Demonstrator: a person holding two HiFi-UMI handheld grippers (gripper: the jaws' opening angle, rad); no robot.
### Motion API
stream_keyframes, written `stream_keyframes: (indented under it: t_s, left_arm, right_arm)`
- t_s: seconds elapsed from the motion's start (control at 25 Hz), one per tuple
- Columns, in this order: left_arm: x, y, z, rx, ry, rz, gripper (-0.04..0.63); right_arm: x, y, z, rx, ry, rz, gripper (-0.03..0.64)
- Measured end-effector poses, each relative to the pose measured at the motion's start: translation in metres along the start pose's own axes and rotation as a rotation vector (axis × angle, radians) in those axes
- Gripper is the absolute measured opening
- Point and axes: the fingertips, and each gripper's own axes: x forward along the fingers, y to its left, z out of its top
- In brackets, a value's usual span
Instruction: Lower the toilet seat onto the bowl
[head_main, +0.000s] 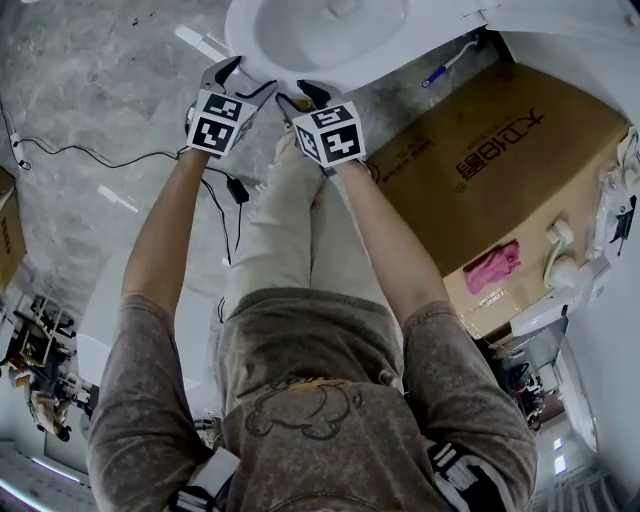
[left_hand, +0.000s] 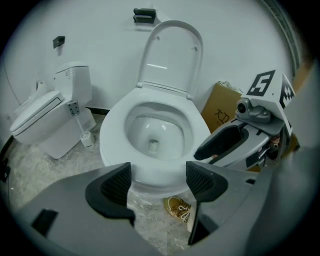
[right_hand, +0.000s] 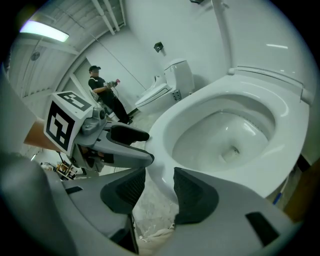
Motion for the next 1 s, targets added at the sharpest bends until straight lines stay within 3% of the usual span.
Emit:
stream_keyframes:
  t_s: [0.24, 0.36, 0.64, 0.84, 1.0]
  left_arm:
    - [-0.005, 0.002, 0.011, -0.019, -0.006, -0.008, 0.345]
    - [-0.023, 0.001, 0.041, -0.04, -0.024, -0.013, 0.345]
    - [-0.105, 0.001, 0.173, -0.048, -0.162, -0.013, 0.345]
    - [-0.18, -0.012, 0.274, -0.009, -0.292, -0.02, 0.345]
    - [-0.238, -0.032, 0.332, 0.038, -0.361, -0.028, 0.345]
  right_arm:
    - [0.001, -0.002, 0.015, -0.033, 0.0, 0.001, 0.184]
    - [-0.024, -0.001, 0.043, -0.048, -0.029, -0.01, 0.184]
    - [-0.129, -0.004, 0.161, -0.091, -0.164, -0.091, 0.184]
    - [-0.227, 0.011, 0.241, -0.147, -0.29, -0.149, 0.184]
    - [-0.306, 0.031, 0.284, -0.176, -0.398, -0.183, 0.184]
